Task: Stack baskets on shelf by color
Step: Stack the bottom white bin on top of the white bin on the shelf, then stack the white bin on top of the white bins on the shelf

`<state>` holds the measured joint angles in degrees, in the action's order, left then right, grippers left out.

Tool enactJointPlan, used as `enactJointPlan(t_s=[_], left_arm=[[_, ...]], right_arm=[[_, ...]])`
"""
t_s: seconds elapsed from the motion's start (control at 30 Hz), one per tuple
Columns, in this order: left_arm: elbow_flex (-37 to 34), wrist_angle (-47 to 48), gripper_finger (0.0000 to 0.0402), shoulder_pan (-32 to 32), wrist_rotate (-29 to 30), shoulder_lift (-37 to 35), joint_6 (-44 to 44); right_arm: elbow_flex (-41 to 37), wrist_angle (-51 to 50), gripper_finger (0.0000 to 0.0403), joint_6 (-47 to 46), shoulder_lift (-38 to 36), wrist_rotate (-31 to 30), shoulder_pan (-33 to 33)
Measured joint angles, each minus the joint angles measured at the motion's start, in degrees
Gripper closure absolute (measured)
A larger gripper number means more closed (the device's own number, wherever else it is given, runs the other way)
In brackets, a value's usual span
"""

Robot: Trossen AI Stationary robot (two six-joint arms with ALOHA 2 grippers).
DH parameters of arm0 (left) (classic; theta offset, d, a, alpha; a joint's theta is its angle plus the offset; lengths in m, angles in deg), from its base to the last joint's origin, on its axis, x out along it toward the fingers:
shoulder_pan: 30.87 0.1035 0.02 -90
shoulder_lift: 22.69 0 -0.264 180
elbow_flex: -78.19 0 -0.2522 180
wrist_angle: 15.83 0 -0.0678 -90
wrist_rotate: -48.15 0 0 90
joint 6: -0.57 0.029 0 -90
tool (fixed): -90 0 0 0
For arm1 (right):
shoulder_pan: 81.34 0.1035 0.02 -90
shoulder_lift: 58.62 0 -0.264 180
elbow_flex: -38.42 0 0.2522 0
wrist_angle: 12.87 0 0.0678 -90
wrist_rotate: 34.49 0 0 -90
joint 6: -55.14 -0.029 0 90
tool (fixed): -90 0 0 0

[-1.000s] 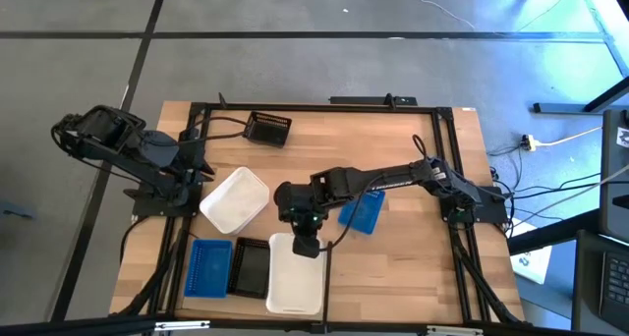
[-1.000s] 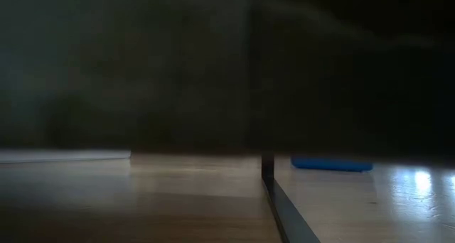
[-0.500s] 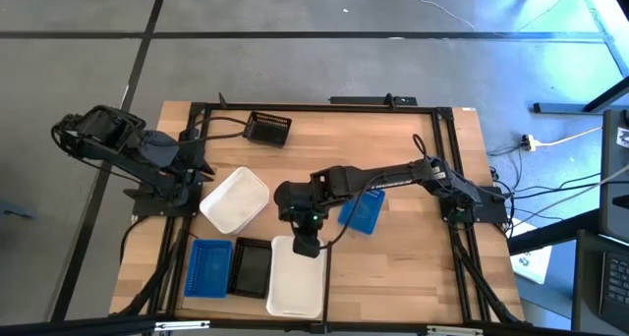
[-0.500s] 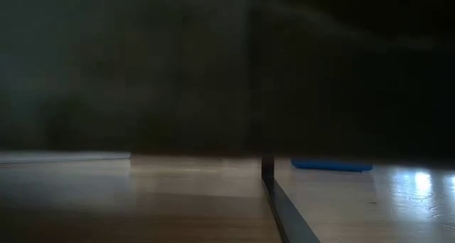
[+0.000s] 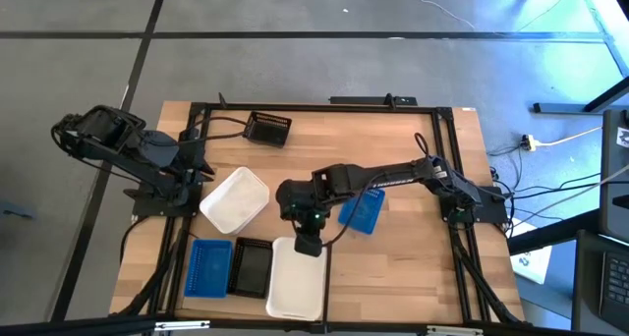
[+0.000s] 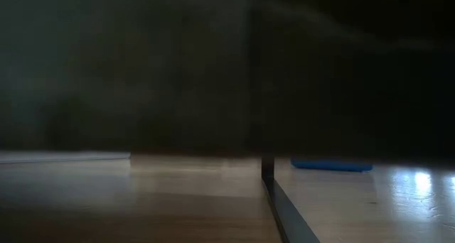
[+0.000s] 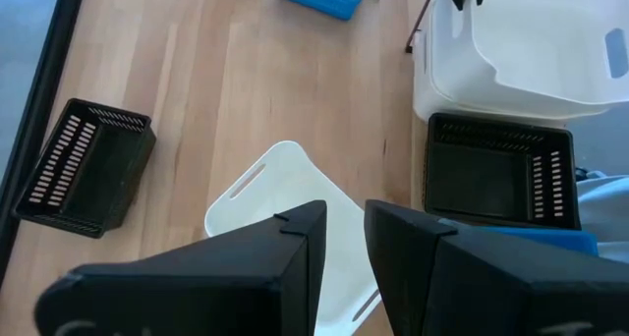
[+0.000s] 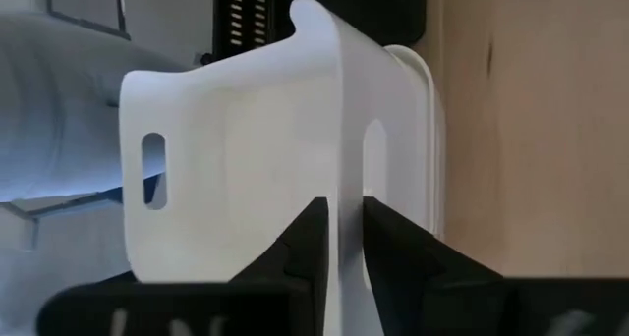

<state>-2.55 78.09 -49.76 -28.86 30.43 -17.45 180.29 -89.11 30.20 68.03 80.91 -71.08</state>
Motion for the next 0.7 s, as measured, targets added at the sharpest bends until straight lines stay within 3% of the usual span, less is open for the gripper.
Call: enactJointPlan(t_s=[0.37, 0.7], left_arm=[[0.00, 0.00, 0.0336, 0.01, 0.00, 0.00, 0.00], [0.00, 0.00, 0.0336, 0.01, 0.00, -0.02, 0.00]], right_arm=[[0.01, 0.01, 0.0341, -0.30, -0.11, 4.39, -1.61], [3.10, -0.74, 0.0341, 1.49, -0.11, 4.24, -3.37]])
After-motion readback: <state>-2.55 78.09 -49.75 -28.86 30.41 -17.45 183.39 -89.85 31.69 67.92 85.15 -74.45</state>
